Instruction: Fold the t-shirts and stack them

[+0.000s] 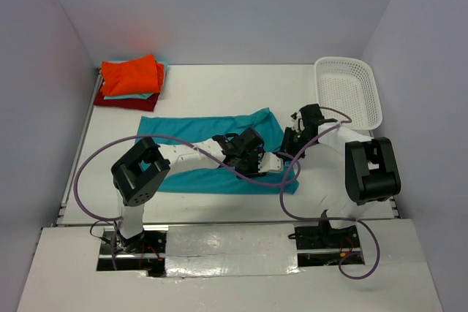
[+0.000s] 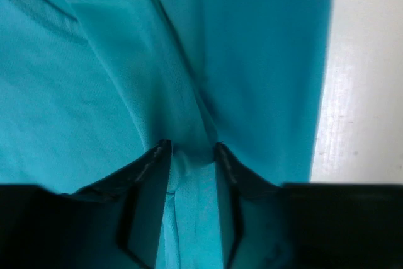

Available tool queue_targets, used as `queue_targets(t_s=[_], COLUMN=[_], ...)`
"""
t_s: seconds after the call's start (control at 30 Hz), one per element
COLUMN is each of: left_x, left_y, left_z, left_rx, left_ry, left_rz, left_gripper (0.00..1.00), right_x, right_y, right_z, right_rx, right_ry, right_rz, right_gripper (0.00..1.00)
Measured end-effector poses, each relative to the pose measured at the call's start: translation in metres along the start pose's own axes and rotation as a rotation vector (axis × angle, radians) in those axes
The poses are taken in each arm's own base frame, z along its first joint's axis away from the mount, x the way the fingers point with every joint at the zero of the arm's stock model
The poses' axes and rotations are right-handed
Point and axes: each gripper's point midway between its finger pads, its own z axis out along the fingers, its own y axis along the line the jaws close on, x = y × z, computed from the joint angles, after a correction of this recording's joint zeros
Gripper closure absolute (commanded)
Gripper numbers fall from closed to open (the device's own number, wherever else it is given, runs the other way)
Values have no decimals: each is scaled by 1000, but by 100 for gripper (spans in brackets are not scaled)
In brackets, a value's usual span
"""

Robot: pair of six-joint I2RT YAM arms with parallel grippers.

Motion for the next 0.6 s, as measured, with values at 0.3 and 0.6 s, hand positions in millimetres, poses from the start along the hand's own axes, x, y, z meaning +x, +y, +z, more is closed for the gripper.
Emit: queue_targets(t_s=[0.3,0.6], left_x=[10,18], left_y=[3,-7], left_z=[2,4], left_rx=[-16,32], left_ry=[41,52], left_rz=[-7,28], left_gripper=[100,55], right_x=[3,18], right_y=[-15,-25], right_z=[0,2], right_rx=[79,109], right_ry=[-1,16], right_rz=[15,50], right_gripper=[100,57])
